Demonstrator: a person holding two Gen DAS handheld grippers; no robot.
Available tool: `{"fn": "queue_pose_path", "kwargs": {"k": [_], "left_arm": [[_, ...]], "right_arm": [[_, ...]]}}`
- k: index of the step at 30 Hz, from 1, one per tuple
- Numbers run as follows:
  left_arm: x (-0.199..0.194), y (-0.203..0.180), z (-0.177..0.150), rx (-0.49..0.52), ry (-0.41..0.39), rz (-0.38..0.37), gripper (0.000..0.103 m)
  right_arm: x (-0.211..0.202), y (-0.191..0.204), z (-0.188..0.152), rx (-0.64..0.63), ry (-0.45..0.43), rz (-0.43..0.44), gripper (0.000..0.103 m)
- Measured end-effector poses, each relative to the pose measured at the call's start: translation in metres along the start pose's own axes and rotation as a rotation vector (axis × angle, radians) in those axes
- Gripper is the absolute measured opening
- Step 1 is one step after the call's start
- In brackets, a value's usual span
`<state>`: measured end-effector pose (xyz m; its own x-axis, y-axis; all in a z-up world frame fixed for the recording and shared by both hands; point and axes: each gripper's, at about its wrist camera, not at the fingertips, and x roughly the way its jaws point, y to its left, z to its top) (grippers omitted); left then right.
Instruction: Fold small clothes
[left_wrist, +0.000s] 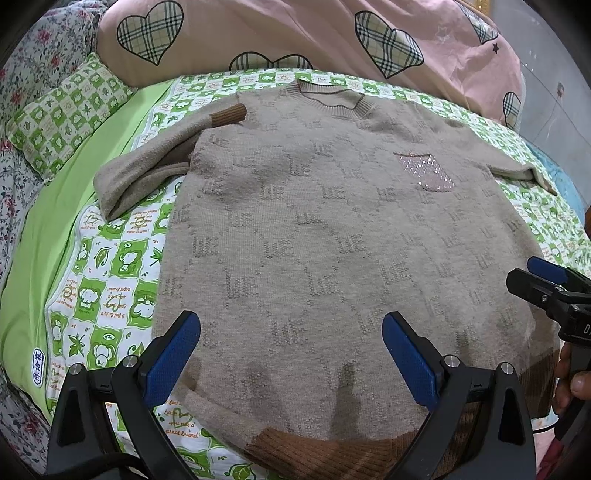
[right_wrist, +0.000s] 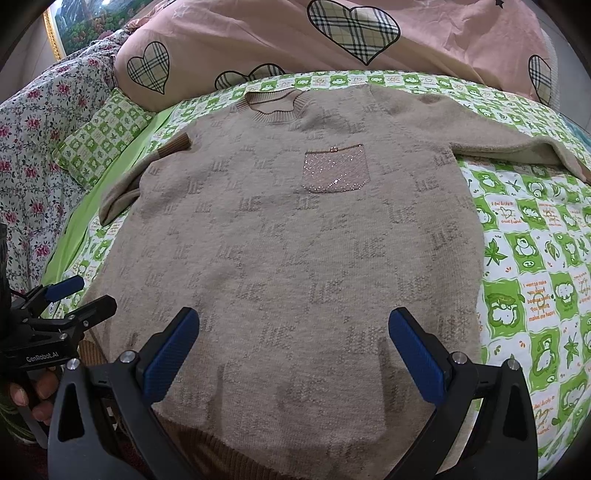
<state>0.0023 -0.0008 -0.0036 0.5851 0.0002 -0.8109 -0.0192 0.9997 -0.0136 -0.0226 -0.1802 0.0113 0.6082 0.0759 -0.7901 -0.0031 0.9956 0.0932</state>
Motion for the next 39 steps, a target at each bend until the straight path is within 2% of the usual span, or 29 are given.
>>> {"fn": "queue_pose_path", "kwargs": {"k": [14, 19, 23, 26, 31, 34, 39], "left_arm": [[0.004, -0.002, 0.004, -0.005, 0.0, -0.017, 0.099], [0.009, -0.005, 0.013, 0.023, 0.026, 0.004, 0.099], [0.01, -0.008, 0.02, 0.02, 0.012, -0.015, 0.099], [0.011, -0.01, 0.027, 0.027, -0.009, -0.012, 0.099], [0.015, -0.011, 0.041, 0.024, -0.032, -0.003, 0.099], [0.017, -0.012, 0.05, 0.018, -0.044, -0.003, 0.099], [0.027, -0.019, 0.057, 0.022, -0.012, -0.008, 0.099]], "right_arm": [[-0.001, -0.001, 0.001, 0.013, -0.019, 0.009, 0.102], [-0.003, -0.013, 0.004, 0.03, -0.018, -0.008, 0.102], [-0.007, -0.03, 0.008, 0.078, -0.014, -0.016, 0.102], [-0.012, -0.05, 0.013, 0.126, -0.009, -0.016, 0.102], [-0.023, -0.093, 0.025, 0.168, -0.043, -0.107, 0.102], [-0.03, -0.139, 0.036, 0.256, -0.074, -0.114, 0.102], [-0.038, -0.225, 0.061, 0.404, -0.143, -0.162, 0.102]]}}
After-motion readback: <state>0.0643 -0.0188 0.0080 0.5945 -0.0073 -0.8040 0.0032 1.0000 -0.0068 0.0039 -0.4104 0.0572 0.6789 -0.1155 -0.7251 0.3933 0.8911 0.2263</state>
